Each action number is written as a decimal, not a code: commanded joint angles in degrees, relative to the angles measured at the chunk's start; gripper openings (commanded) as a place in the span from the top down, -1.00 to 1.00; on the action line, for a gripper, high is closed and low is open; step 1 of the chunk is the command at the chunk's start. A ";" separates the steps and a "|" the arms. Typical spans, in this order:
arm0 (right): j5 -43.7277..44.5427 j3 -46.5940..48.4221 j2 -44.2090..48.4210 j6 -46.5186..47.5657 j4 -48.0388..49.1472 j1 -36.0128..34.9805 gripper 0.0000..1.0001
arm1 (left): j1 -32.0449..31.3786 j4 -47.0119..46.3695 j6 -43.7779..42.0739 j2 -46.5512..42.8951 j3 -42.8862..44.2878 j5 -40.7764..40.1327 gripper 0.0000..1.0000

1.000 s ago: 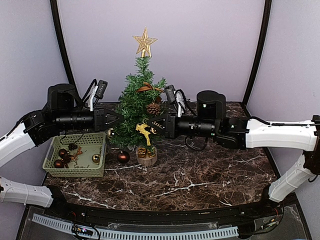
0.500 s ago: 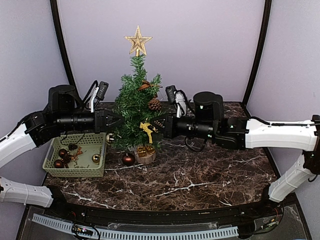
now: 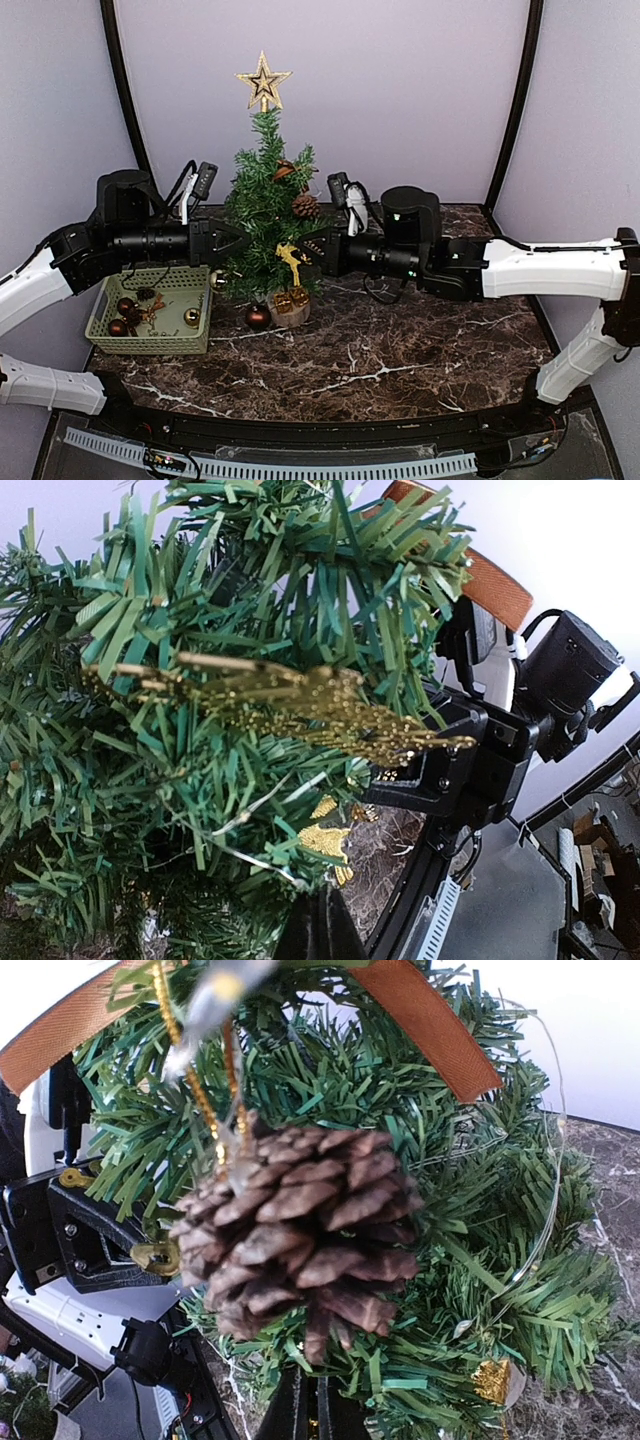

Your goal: Decorate the small christmas tree

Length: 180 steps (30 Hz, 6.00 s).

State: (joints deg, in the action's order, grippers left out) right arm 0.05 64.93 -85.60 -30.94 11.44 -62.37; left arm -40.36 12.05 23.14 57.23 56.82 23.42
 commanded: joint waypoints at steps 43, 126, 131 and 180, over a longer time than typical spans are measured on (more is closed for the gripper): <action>-2.05 -8.28 7.91 0.62 7.50 -0.47 0.33 | 0.21 0.31 0.90 -3.03 -0.83 -3.45 1.00; 8.49 -9.46 -31.49 17.46 22.11 13.00 0.59 | 10.41 12.03 -0.04 -12.67 -6.73 -16.33 -0.05; 12.22 -8.90 -32.91 17.92 20.79 12.34 0.69 | 10.39 12.12 0.22 -13.07 -6.51 -16.30 -0.05; -8.51 -15.72 30.13 7.32 2.43 6.32 1.00 | -30.01 -1.18 -13.81 14.98 21.05 -26.38 -0.29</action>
State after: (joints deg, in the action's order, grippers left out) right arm -5.23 45.60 -54.92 -23.29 13.91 -53.89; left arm -68.55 13.32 9.17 70.65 74.74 5.45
